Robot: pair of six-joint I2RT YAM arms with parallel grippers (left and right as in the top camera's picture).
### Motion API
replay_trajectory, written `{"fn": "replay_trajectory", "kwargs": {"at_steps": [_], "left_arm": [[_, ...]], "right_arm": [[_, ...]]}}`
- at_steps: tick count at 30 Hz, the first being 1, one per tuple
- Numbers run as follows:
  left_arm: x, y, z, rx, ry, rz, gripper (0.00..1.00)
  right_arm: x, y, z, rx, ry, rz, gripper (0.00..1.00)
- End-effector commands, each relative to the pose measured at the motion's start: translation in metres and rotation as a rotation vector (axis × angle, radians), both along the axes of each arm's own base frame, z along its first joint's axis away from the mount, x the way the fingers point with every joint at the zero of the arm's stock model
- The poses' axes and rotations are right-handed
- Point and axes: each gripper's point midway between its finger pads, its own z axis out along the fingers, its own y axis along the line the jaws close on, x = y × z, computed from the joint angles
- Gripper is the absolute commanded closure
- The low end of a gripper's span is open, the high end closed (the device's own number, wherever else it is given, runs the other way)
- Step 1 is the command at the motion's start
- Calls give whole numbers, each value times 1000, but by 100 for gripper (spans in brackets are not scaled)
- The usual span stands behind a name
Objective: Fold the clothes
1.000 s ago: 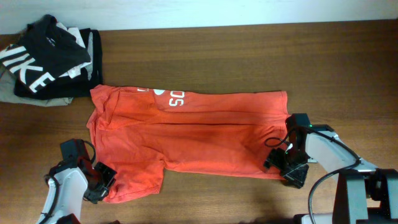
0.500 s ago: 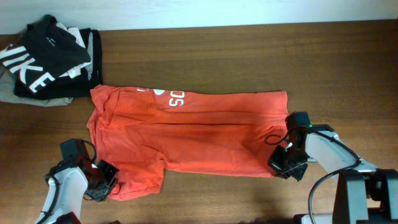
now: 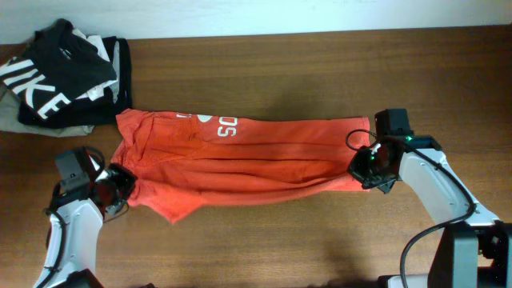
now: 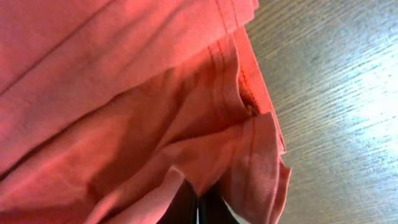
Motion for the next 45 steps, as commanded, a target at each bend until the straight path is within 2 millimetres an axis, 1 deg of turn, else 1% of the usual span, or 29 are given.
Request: {"fn": "replay_trajectory", "kwargs": {"at_steps": [1,4,6,10,12,13,14,18,20,23,26,29,30,34,35,36,37,38,39,41,42,43,44,45], "left_arm": [[23,-3,14,31,-94,-46,99],[43,-8,26,65,-184,-82,99],[63,-15,40,104,-271,-115,99],[88,-16,56,192,-370,-115,98],[98,-18,59,216,-405,-115,98],[102,-19,59,219,-417,-117,98],[109,-15,57,234,-434,-108,99],[125,-5,52,274,-475,-81,99],[130,-4,46,276,-482,-80,99],[137,-3,33,276,-481,-80,99],[148,-1,28,285,-517,-77,99],[160,2,30,303,-583,-71,99],[164,3,29,307,-603,-70,99],[167,6,19,317,-598,-60,99],[167,8,14,324,-587,-52,95],[166,8,9,321,-578,-53,92],[166,8,7,319,-572,-54,79],[166,8,6,319,-570,-54,61],[166,8,6,319,-572,-54,49],[170,8,13,333,-596,-69,41],[174,7,21,356,-617,-104,38],[177,5,30,377,-638,-136,33],[179,5,41,395,-660,-147,32],[180,5,55,410,-682,-151,31]], "right_arm": [[24,-16,8,-87,-93,-24,96],[42,-16,14,-87,-172,-26,96],[53,-16,18,-88,-218,-27,96],[64,-17,23,-89,-269,-29,96],[68,-17,25,-90,-288,-30,96],[70,-18,25,-95,-296,-32,96],[71,-20,25,-110,-298,-37,96],[71,-33,22,-180,-291,-59,96],[75,-34,19,-183,-297,-61,96],[87,-34,16,-182,-327,-64,96],[101,-34,15,-182,-373,-68,96],[112,-35,14,-184,-411,-73,96],[114,-35,13,-185,-414,-73,96],[112,-35,2,-185,-387,-70,96],[112,-35,-2,-185,-376,-69,93],[111,-35,-5,-185,-368,-68,77],[111,-35,-7,-185,-363,-68,53],[111,-35,-8,-185,-362,-68,32],[111,-35,-7,-186,-363,-68,20],[114,-36,-2,-188,-374,-61,16],[115,-36,5,-198,-374,-36,10],[116,-36,14,-209,-372,-9,6],[118,-36,24,-221,-370,23,2],[119,-36,36,-235,-363,55,1]]}}
